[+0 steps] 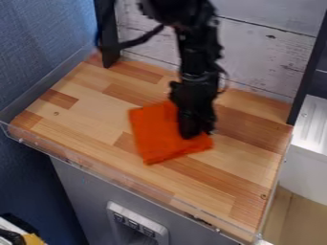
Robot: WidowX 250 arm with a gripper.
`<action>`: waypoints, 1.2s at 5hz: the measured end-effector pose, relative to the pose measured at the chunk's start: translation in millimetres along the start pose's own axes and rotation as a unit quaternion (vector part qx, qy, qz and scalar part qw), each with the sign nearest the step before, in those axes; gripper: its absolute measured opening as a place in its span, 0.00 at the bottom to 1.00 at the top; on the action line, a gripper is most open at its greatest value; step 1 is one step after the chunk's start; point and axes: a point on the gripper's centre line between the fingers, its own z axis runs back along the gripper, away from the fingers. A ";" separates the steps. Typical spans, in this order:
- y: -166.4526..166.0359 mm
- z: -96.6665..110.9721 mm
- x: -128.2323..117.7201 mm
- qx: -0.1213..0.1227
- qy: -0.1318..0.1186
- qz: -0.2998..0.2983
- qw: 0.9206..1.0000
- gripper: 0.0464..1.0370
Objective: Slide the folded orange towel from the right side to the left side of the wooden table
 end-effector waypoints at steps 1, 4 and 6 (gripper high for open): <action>25.4 -0.7 -24.5 -0.005 0.000 0.055 0.998 0.01; 89.1 0.7 -59.7 -0.010 0.005 0.182 0.983 0.01; 115.7 10.2 -66.6 -0.019 0.022 0.222 0.975 0.17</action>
